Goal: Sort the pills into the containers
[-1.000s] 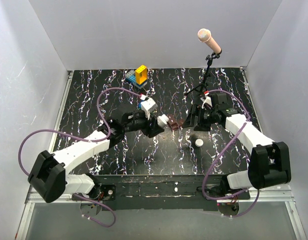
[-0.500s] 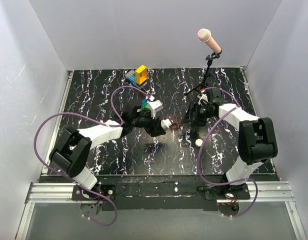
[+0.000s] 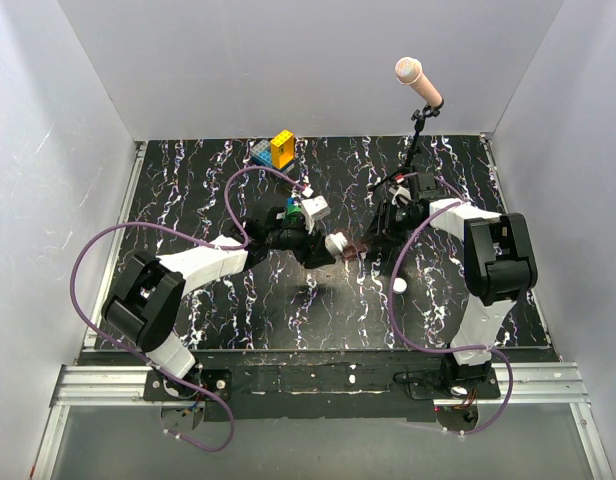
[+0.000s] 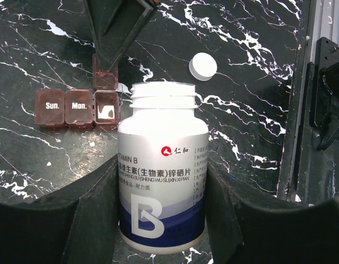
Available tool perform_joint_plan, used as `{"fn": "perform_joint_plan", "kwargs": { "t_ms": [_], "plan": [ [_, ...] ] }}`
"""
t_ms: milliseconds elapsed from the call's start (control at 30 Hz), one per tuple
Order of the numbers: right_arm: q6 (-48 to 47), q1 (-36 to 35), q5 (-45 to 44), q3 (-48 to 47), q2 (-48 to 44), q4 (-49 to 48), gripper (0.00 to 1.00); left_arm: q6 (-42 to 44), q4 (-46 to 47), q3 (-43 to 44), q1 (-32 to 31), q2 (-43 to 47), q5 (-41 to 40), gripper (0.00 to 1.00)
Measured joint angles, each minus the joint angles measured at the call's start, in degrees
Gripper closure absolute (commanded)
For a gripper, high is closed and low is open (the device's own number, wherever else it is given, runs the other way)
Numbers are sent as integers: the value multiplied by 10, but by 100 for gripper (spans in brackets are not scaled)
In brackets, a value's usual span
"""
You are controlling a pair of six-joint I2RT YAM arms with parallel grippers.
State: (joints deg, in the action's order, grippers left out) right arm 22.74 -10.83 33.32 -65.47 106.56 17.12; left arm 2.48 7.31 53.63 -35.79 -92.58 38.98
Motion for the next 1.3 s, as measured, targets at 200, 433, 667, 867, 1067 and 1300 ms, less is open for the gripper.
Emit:
{"fn": "perform_joint_plan", "kwargs": {
  "t_ms": [200,433,667,867,1067,1300],
  "plan": [
    [2,0,14,0,19,-14,58,1,0,4,0,0,3,100],
    [15,0,42,0,34,-31,71,3,0,5,0,0,5,100],
    [21,0,57,1,34,-48,83,3,0,5,0,0,6,100],
    [25,0,66,19,32,-59,88,4,0,5,0,0,6,100],
    [26,0,68,54,14,-66,89,5,-5,5,0,0,6,100],
    [23,-7,49,93,-52,-50,89,6,-13,-2,0,6,6,100]
  ]
}}
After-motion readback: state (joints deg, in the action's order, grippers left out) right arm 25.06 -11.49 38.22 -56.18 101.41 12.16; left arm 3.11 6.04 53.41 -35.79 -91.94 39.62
